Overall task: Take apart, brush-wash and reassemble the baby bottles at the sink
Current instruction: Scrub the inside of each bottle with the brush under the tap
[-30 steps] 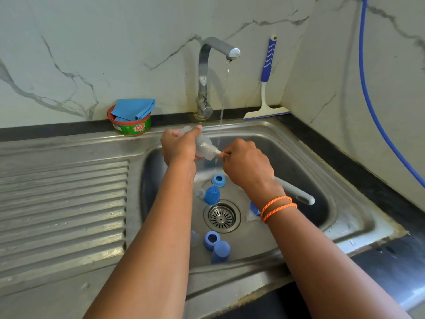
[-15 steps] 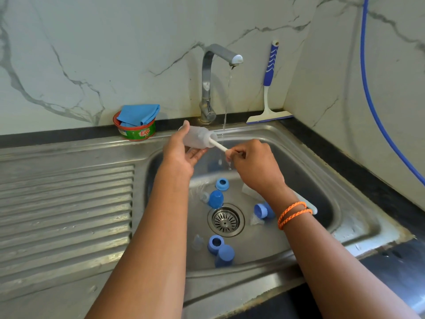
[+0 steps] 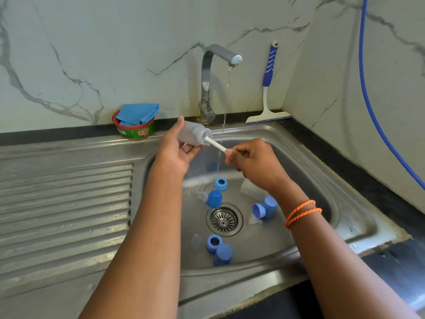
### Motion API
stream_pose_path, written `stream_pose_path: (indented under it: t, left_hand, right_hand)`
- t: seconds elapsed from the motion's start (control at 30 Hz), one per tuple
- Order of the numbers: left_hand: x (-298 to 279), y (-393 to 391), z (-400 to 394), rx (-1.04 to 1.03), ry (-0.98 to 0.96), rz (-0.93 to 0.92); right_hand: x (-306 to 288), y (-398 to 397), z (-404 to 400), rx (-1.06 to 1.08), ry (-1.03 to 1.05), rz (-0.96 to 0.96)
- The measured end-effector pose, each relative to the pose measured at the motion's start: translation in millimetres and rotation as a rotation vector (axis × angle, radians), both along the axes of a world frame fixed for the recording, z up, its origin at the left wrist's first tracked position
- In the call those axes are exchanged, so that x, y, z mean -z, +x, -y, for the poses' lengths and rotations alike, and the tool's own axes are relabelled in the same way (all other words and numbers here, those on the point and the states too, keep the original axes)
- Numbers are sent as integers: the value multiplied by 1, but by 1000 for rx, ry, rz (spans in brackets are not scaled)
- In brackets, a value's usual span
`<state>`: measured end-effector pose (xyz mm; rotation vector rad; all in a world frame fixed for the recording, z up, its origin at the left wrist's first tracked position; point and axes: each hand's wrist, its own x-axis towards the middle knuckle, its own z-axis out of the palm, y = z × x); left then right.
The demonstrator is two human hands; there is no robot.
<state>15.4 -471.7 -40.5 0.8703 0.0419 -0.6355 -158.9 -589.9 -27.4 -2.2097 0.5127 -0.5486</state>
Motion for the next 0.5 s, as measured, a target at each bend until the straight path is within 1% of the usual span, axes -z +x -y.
stream_pose_path:
  t: [0.07,0.13,0.2,0.27,0.33,0.37,0.43,0.5]
  left_hand:
    - [2,-5,2,-41,-4,-76]
    - [5,-9,7,-111,35,-83]
    - [6,-11,13,-199,119,-2]
    - [7,-8,16,-259,214,134]
    - [6,-5,16,-245,264,230]
    - [6,-4,14,-211,272,231]
    - [6,-1,10,-138,218,150]
    - [3,0,3,-64,16,-9]
  right_hand:
    - [8,6,-4,83,-77,-34]
    - [17,13,-6,157,-147,-121]
    - [21,18,-6,187,-186,-217]
    - [19,19,-4,139,-201,-262]
    - [13,14,0,41,-189,-262]
    - [10,10,2,-8,-191,-259]
    - [4,4,4,-74,-189,-228]
    - [2,2,3,-87,-166,-140]
